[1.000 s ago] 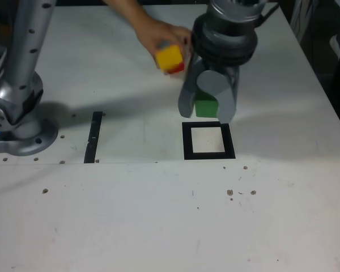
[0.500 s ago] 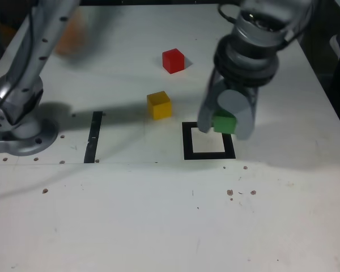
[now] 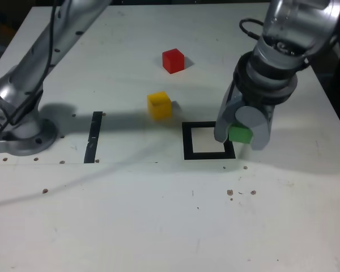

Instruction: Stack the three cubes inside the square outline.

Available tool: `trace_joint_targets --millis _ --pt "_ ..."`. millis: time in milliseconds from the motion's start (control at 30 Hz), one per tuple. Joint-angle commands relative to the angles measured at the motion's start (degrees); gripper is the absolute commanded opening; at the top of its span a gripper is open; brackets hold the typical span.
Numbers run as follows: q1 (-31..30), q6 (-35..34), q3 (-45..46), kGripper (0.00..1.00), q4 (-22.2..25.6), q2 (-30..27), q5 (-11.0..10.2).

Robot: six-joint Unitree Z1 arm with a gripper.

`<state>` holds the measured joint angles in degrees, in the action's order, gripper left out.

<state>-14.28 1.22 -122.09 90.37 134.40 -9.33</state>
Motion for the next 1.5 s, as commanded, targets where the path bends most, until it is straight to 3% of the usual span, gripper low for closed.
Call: trace_joint_targets --millis 0,233,533,767,867,1033,1133,1300,1467 --pt "0.46 0.54 -0.41 0.35 0.31 0.73 0.1" --pt "1.33 2.52 -0.55 0.71 -0.03 1.6 0.72" --pt "1.36 3.35 -0.14 0.93 0.58 -1.5 -0.8" --pt "1.9 3.35 3.35 0.99 1.0 -7.09 -2.94" --pt "4.39 4.07 10.15 0.99 1.1 -14.38 -4.17" --pt "12.48 8.3 22.8 0.99 0.39 -26.9 -4.22" --pt "17.59 12.55 25.24 0.99 -0.07 -31.76 -5.99" --pt "26.68 20.42 23.78 0.99 -0.63 -33.71 -9.42" --pt "39.6 27.36 26.06 0.99 -2.94 -33.1 -10.59"
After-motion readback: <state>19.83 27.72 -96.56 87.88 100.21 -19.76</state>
